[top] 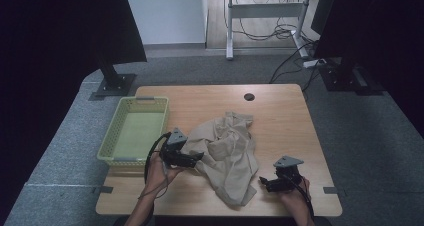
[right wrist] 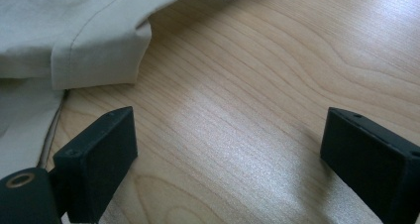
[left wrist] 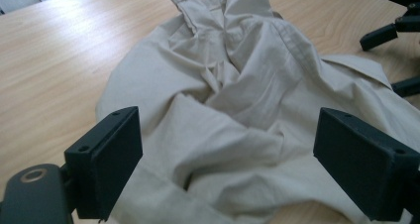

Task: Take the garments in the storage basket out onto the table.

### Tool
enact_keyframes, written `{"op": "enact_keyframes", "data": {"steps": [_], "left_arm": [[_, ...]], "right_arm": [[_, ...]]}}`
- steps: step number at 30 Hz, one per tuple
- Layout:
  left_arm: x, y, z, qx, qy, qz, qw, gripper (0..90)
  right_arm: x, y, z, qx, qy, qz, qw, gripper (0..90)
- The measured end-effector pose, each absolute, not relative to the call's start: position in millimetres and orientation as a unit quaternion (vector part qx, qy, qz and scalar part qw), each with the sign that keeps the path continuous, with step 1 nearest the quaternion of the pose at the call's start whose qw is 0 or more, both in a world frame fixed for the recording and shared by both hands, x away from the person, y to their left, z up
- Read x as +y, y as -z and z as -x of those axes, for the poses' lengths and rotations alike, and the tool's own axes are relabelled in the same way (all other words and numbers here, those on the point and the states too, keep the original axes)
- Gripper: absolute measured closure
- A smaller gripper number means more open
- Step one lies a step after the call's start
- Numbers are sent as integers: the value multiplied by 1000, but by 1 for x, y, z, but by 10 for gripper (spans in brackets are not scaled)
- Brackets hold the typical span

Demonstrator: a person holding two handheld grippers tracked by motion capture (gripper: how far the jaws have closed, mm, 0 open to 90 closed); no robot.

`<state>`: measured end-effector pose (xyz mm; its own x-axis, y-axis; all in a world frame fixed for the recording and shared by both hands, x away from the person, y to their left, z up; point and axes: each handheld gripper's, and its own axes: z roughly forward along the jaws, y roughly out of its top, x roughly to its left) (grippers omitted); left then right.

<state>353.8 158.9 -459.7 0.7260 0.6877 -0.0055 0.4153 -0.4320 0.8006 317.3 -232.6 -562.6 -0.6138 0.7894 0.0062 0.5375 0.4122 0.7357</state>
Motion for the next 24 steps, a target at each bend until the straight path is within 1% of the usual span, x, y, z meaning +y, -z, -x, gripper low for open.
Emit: {"op": "enact_keyframes", "data": {"steps": [6,18,24], "left_arm": [[171,470,-341,335,-157,-826,426,83],[190,499,-324,338,-159,-818,437,65],[193,518,-318,342,-165,-830,408,67]], "right_arm": [[-233,563,-317,822,-362,-404,174,71],[-232,562,-317,821,-361,-406,175,70],[-232,562,-317,821,-361,-407,175,70]]}}
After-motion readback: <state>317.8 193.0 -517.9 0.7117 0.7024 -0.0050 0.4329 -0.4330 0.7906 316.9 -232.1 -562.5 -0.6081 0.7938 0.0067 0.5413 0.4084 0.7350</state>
